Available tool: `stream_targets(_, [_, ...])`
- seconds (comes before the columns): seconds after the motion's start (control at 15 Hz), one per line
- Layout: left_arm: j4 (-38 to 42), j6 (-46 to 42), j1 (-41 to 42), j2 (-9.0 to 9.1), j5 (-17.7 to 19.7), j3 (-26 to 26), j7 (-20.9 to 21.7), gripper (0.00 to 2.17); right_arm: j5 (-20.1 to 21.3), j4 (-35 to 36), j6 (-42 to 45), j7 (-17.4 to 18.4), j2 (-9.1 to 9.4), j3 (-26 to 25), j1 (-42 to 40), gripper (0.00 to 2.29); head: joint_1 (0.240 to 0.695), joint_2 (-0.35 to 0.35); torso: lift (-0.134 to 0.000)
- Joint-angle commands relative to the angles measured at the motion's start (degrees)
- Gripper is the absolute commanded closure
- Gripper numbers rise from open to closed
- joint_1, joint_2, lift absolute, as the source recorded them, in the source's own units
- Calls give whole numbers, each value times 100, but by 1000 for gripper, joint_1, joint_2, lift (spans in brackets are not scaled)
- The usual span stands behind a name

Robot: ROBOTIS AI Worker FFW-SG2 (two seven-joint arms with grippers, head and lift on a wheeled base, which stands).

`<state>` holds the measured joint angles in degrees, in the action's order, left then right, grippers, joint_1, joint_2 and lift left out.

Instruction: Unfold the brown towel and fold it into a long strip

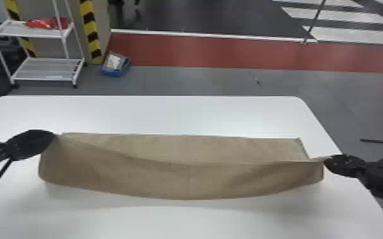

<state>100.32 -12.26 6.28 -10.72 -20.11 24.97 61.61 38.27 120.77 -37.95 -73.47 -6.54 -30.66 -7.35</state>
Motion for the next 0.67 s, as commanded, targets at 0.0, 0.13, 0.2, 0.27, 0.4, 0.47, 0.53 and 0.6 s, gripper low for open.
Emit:
stream_targets(0.0, [-109,783,-390,17,-406,-300,-219,1315,322,-475,-261,0,-128,183,428,2246,695,-130,-123])
stream_targets(0.13, [-215,941,-531,17,-644,-432,-422,1315,515,-800,-261,9,-163,324,700,2246,695,-130,-123])
stream_targets(0.2, [-267,941,-557,17,-679,-502,-545,1315,594,-932,-279,9,-199,403,850,2246,695,-129,-123])
stream_targets(0.27, [-303,976,-601,17,-793,-519,-571,1315,612,-1064,-384,9,-234,429,981,2246,695,-127,-123])
stream_targets(0.4, [-408,1100,-672,9,-863,-590,-694,1315,691,-1266,-437,17,-278,509,1201,2246,695,-125,-123])
stream_targets(0.47, [-417,1187,-680,17,-978,-599,-764,1315,735,-1372,-437,17,-313,605,1271,2246,695,-125,-123])
stream_targets(0.53, [-434,1205,-689,9,-1066,-599,-817,1315,752,-1442,-437,35,-313,649,1359,2246,695,-124,-123])
stream_targets(0.6, [-470,1187,-707,9,-1083,-599,-817,1315,770,-1468,-437,35,-322,693,1438,2246,695,-116,-123])
